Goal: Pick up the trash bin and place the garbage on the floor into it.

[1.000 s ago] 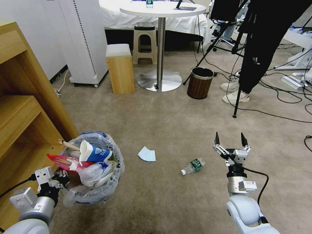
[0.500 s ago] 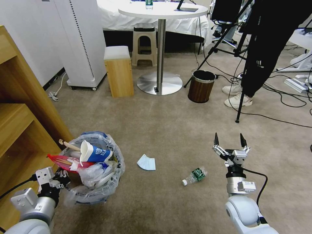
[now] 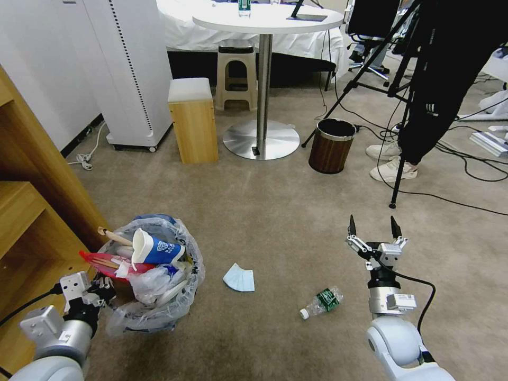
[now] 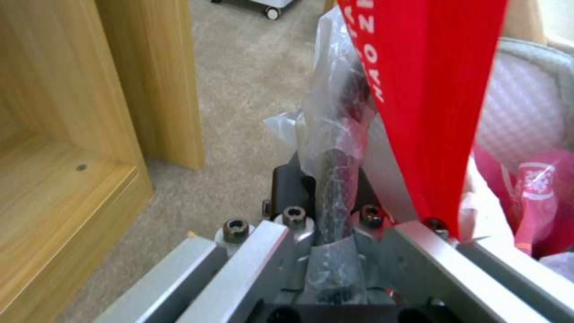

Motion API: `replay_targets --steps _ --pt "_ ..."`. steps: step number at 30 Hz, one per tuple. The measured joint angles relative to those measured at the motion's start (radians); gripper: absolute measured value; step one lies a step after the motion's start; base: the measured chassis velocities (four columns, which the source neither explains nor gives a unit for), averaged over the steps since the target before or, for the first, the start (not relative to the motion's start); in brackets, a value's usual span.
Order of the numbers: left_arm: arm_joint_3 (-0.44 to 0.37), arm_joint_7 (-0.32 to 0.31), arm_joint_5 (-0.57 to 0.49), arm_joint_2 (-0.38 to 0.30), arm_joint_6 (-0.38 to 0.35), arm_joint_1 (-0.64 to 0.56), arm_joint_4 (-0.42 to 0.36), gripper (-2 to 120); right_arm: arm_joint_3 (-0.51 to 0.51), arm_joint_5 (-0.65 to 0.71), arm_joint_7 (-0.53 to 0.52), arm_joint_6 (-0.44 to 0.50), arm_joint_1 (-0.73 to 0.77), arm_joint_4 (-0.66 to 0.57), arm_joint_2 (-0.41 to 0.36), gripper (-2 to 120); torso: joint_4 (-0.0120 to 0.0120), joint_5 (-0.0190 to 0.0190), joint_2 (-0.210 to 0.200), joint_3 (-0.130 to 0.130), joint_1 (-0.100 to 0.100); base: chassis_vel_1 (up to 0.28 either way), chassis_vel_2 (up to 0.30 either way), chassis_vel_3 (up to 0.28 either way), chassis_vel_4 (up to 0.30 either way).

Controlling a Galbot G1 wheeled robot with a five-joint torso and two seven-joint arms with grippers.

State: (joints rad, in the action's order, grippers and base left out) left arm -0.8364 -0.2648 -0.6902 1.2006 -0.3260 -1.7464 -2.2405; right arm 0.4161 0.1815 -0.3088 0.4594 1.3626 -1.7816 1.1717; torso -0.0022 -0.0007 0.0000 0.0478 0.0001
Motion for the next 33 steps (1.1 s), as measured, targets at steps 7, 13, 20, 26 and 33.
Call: replay_targets --steps 7,13,20,26,33 --pt "0.008 0.000 0.005 0.000 0.001 0.005 0.017 0 -0.020 0.045 0.013 -0.072 0.008 -0.019 -0.055 100 0.0002 0.0000 0.000 0.000 0.000 -0.014 0.010 0.017 -0.014" --pt "0.013 0.001 0.009 0.001 0.005 0.011 0.026 0 -0.028 0.125 0.043 -0.157 0.033 -0.030 -0.129 100 -0.0001 -0.0001 0.000 0.000 0.000 0.000 0.000 0.000 0.000" --pt "0.022 0.004 0.019 0.007 0.008 0.017 0.038 0 -0.037 0.299 -0.001 -0.330 0.089 -0.108 -0.201 100 0.0000 0.0000 0.000 0.000 0.000 0.000 0.000 0.000 0.000" --pt "0.028 0.007 0.028 0.014 0.010 0.021 0.045 0 -0.023 0.354 -0.062 -0.542 0.102 -0.203 -0.231 100 0.0000 0.0001 0.000 0.000 0.000 0.000 0.000 0.000 0.000" --pt "0.035 0.013 0.039 0.020 0.016 0.018 0.048 0 0.036 0.434 -0.021 -0.772 0.084 -0.266 -0.275 100 0.0000 0.0000 0.000 0.000 0.000 0.000 0.000 0.000 0.000"
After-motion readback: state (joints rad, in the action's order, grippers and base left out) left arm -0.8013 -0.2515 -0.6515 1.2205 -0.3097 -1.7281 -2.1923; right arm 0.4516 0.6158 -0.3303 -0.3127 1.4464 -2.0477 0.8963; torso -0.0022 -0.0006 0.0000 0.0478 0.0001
